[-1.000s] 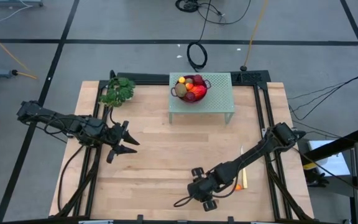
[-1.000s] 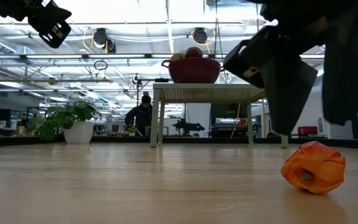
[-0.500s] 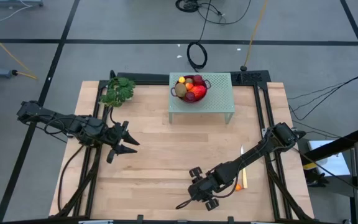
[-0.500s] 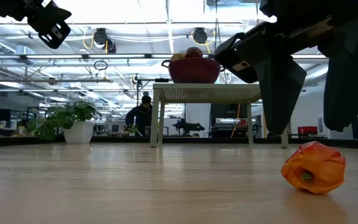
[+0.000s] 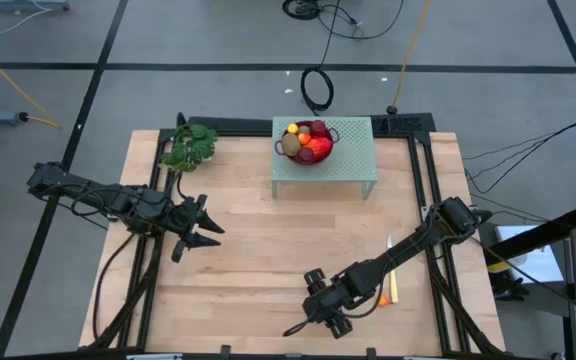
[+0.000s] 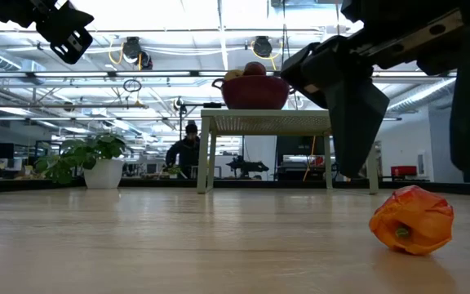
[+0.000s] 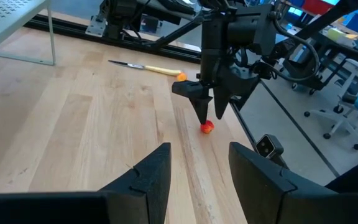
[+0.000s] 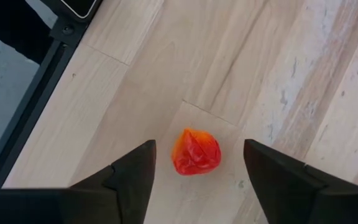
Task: Pick & Place Fruit
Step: Put the pear in the violet strainer bowl on the shelf
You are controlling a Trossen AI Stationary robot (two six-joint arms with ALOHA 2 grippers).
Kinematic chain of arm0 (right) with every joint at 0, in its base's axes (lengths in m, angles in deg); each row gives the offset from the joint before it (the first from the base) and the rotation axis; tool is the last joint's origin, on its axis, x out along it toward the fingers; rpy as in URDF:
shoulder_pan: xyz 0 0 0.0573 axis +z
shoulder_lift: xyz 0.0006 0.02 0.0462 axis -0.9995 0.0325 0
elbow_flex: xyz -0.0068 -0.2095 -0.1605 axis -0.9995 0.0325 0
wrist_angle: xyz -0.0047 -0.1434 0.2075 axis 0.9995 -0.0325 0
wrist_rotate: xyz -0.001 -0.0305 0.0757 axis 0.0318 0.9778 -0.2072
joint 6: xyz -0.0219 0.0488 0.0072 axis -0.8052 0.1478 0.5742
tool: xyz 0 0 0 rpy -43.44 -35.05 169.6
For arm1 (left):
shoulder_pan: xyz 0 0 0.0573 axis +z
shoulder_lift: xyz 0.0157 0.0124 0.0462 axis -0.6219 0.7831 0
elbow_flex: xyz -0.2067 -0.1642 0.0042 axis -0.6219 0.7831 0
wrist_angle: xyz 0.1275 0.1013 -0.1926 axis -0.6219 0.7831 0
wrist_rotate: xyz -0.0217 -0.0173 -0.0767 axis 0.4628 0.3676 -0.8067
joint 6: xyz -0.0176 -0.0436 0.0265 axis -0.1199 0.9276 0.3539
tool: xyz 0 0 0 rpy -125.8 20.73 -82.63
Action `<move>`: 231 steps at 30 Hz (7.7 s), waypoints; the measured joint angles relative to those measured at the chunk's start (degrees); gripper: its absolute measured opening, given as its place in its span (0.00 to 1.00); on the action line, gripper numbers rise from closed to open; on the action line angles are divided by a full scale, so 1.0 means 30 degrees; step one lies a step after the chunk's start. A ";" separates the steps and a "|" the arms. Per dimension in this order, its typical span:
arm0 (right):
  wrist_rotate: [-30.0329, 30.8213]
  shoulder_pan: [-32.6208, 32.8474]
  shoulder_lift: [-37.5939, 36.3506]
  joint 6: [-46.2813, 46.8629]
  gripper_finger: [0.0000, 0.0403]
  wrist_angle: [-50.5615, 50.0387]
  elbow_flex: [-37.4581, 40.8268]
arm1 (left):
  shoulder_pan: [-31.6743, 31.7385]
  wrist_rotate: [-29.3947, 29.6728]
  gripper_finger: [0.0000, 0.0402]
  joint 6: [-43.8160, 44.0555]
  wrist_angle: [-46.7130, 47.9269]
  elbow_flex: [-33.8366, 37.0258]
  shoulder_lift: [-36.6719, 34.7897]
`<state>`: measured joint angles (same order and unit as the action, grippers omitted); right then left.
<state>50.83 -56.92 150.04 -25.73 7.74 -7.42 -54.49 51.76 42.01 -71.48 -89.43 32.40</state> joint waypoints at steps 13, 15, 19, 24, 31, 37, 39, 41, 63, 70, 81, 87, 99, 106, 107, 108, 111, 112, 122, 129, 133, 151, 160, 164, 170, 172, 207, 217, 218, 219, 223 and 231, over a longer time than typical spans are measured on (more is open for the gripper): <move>-0.0471 -0.0029 0.0526 -0.1765 0.59 0.0348 0.0021 | 0.0000 0.0007 0.40 0.0000 0.0022 0.0000 0.0002; -0.0502 -0.0029 0.0530 -0.1861 0.59 0.0340 0.0052 | 0.0000 0.0007 0.40 -0.0004 0.0022 0.0000 0.0007; -0.0480 -0.0107 0.0463 -0.1932 0.58 0.0928 0.0655 | 0.0000 0.0015 0.40 -0.0030 0.0022 0.0000 0.0007; -0.0393 -0.0142 0.0463 -0.2219 0.58 0.1854 0.1115 | 0.0000 0.0015 0.40 -0.0043 0.0015 0.0000 0.0001; -0.0411 -0.0306 0.0484 -0.2346 0.52 0.1984 0.1462 | 0.0000 0.0029 0.40 -0.0626 0.0073 0.0000 0.0000; -0.0437 -0.0284 0.0487 -0.2271 0.42 0.2813 0.1625 | 0.0000 0.0025 0.40 -0.0670 0.0768 -0.0007 0.0000; -0.0430 -0.0284 0.0481 -0.2094 0.38 0.2759 0.1625 | 0.0000 0.0005 0.40 -0.0670 0.0750 -0.0007 0.0000; -0.0418 -0.0291 0.0481 -0.1804 0.34 0.2749 0.1625 | 0.0000 0.0000 0.40 -0.0686 0.0734 -0.0007 -0.0034; -0.0348 -0.0315 0.0342 0.0737 0.20 0.3978 0.1596 | -0.0004 0.0044 0.40 -0.1395 0.3709 -0.0015 -0.3301; 0.1042 -0.0577 -0.0755 0.1219 0.20 0.4498 0.1596 | 0.0000 0.0160 0.40 -0.1633 0.4704 -0.0015 -0.4393; 0.5806 -0.2143 -0.4640 0.1050 0.20 0.4704 0.1588 | -0.0002 0.0490 0.40 -0.1929 0.4462 0.0862 -0.6323; 0.8229 -0.3753 -0.7102 -0.0267 0.20 0.4583 0.1588 | 0.0000 0.0481 0.40 -0.0744 0.1930 0.2870 -0.7390; 0.9107 -0.9210 -1.0552 -0.5015 0.20 0.4488 0.1588 | -0.0007 0.0816 0.40 -0.1326 0.1096 0.3257 -0.7665; 0.9034 -1.3074 -1.1313 -0.6422 0.20 0.4427 0.1588 | -0.0007 0.4517 0.40 -0.1027 0.1341 0.3257 -0.7628; 0.8981 -1.3560 -1.1397 -0.6440 0.20 0.4229 0.1595 | -0.0007 0.4839 0.40 -0.1027 0.1346 0.3257 -0.7628; 0.8663 -1.4044 -1.1416 -0.6460 0.20 0.4166 0.1596 | -0.0007 0.5108 0.40 -0.1009 0.1399 0.3257 -0.7629; 0.6539 -1.5439 -1.1404 -0.6512 0.20 0.4286 0.1588 | -0.0007 0.5706 0.40 -0.0757 0.1580 0.3264 -0.7628; 0.6001 -1.5819 -1.1378 -0.6506 0.20 0.4277 0.1588 | -0.0007 0.5845 0.40 -0.0596 0.1585 0.3264 -0.7628; 0.3937 -1.7911 -1.0843 -0.9586 0.20 0.4847 0.1581 | -0.0007 0.6040 0.40 -0.0401 0.1582 0.3264 -0.7628; 0.3489 -1.8178 -1.0066 -1.0014 0.20 0.4106 0.1596 | -0.0007 0.6047 0.40 -0.0249 0.1587 0.3264 -0.7628; 0.3490 -1.8165 -1.0062 -1.0154 0.20 0.2894 0.1596 | -0.0007 0.6054 0.40 0.0069 0.1581 0.3264 -0.7628; 0.3458 -1.7220 -1.0222 -0.8259 0.20 0.1486 0.1596 | -0.0007 0.6215 0.40 0.0022 0.1574 0.3264 -0.7628; 0.3475 -1.7298 -0.9904 -0.7626 0.20 0.1615 0.1588 | -0.0007 0.6208 0.40 -0.0015 0.1574 0.3264 -0.7628; 0.3471 -1.7361 -0.9705 -0.7701 0.23 0.1762 0.1588 | -0.0007 0.6207 0.40 -0.0003 0.1567 0.3264 -0.7625; 0.3541 -1.7401 -0.9726 -0.7708 0.32 0.2504 0.1588 | -0.0007 0.6200 0.40 0.0063 0.1564 0.3264 -0.7621; 0.3534 -1.7393 -0.9741 -0.7716 0.35 0.2590 0.1588 | -0.0007 0.6200 0.40 0.0059 0.1557 0.3264 -0.7621; 0.8062 -0.9296 -1.3262 -0.2784 0.24 -0.0662 0.1588 | -0.0007 0.5942 0.40 -0.0670 0.1581 0.3264 -0.7621; 0.8021 -0.4763 -1.2836 0.3279 0.17 -0.3536 0.1596 | -0.0005 0.3970 0.40 -0.0401 0.1576 0.3264 -0.7621; 0.8021 -0.4342 -1.2701 0.3824 0.17 -0.3694 0.1596 | -0.0006 0.3841 0.40 -0.0407 0.1581 0.3264 -0.7621; 0.8036 -0.3979 -1.2571 0.4381 0.16 -0.3720 0.1588 | 0.0000 0.3796 0.40 -0.0408 0.1581 0.3264 -0.7621; 0.8080 -0.2629 -1.2050 0.6391 0.13 -0.4109 0.1596 | -0.0001 0.3810 0.40 -0.0517 0.1568 0.3264 -0.7621; 0.7968 -0.0780 -1.0233 0.8408 0.07 -0.4323 0.1588 | -0.0007 0.3993 0.40 -0.0517 0.1574 0.3264 -0.7621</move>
<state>74.74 -59.25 119.33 -0.50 -5.23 -2.65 -54.51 63.74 40.46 -66.75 -79.63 9.54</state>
